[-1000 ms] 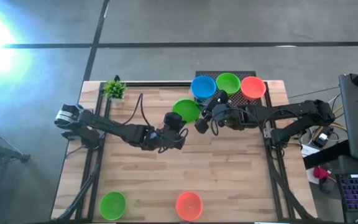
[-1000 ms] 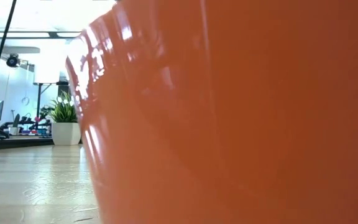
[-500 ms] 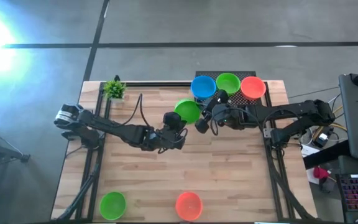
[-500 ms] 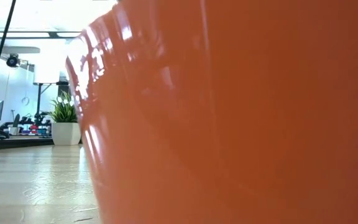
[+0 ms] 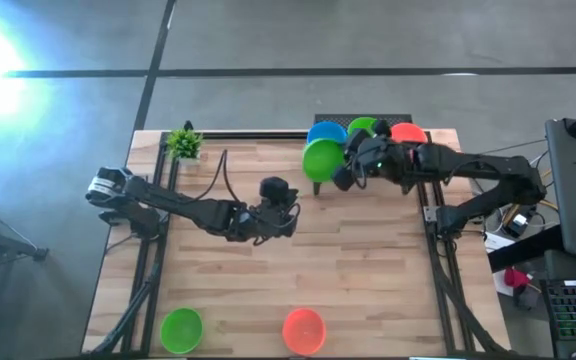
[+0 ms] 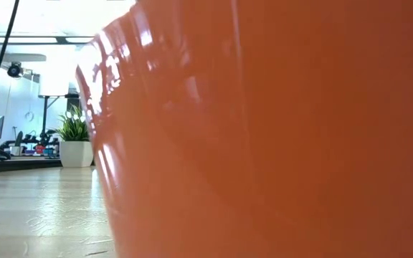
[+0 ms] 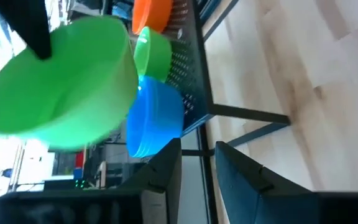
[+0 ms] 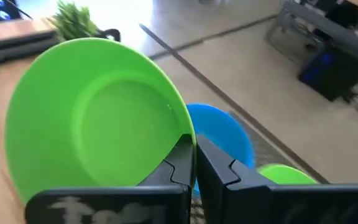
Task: Pick & Place Mini bowls
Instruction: Stack the top green bowl on the green bowl on the shelf
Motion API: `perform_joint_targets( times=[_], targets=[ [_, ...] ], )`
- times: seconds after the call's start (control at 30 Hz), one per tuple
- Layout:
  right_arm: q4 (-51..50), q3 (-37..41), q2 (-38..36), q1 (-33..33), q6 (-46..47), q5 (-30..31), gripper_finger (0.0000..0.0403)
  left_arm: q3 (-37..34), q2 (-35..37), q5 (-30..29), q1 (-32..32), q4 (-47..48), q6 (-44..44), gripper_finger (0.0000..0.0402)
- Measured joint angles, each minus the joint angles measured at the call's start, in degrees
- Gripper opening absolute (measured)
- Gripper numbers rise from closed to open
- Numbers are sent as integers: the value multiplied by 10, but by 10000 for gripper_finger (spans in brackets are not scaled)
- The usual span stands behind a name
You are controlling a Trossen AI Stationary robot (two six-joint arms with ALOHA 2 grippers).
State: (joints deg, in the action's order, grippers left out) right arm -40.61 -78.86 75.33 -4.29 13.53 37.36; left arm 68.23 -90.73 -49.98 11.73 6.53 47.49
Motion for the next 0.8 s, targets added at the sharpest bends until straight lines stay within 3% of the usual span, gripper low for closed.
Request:
perform_joint_targets(
  times=[0.2, 0.33, 0.53, 0.8],
  targets=[
    [-174, -87, -8, -54, 29, -7, 8, 0, 1, -15, 0, 0, -8, 98],
    [-249, -127, -8, -108, 17, -56, 8, 0, 1, -15, 0, -1, -15, 98],
    [-267, -144, -7, -203, -44, -164, 8, 1, 1, -14, 0, -1, -26, 98],
    [-267, -139, -2, -318, -126, -251, 8, 7, 1, -11, 0, -1, -59, 98]
  ],
)
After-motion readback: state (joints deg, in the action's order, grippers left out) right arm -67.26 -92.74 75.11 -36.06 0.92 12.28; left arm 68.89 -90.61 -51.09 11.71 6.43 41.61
